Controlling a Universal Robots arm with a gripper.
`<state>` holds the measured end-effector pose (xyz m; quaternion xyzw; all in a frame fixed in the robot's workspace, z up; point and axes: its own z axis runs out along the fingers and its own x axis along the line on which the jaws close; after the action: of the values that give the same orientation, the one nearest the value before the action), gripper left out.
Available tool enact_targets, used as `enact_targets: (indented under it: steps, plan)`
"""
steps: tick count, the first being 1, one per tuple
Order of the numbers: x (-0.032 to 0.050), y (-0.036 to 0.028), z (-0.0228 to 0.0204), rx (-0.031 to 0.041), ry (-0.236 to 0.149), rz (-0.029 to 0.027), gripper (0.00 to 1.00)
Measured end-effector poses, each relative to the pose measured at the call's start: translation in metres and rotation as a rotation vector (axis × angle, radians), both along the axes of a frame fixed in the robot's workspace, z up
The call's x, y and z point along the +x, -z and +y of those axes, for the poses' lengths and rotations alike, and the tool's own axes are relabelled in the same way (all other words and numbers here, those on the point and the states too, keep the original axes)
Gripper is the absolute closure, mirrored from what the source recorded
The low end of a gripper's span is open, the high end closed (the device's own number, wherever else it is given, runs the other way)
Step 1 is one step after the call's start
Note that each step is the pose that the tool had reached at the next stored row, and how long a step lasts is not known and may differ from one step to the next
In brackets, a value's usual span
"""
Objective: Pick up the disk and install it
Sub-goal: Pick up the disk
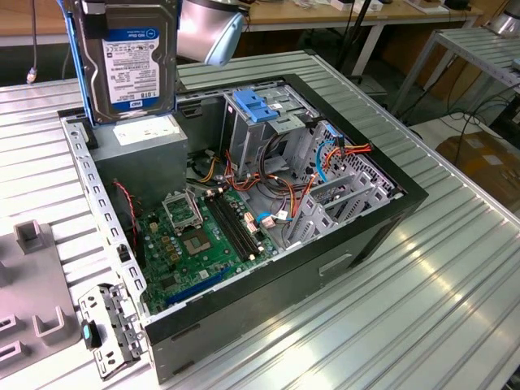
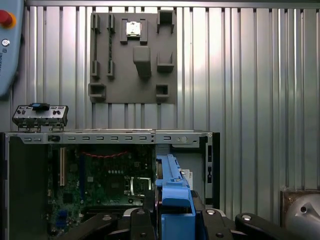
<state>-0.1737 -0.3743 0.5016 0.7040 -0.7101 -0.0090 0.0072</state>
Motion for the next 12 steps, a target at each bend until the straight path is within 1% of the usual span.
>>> enact_targets:
  steps: [2,5,8,9,10,11,12]
  plan:
    - [0.0053,0.0001,0.0,-0.0001,0.0,0.0,0.63]
    - [0.0109,0.0002,0.0,0.0,0.0,0.0,0.63]
    - [0.0137,0.0005,-0.0009,0.0001,0.0,-0.0001,0.63]
    - [0.014,0.0007,-0.0019,0.0,0.0,0.0,0.63]
    - [0.0142,0.0011,-0.0042,0.0,0.0,-0.0001,0.63]
    - [0.0146,0.0015,-0.0074,-0.0001,0.0,0.0,0.63]
    - [0.0149,0.0018,-0.0089,-0.0001,0.0,0.0,0.63]
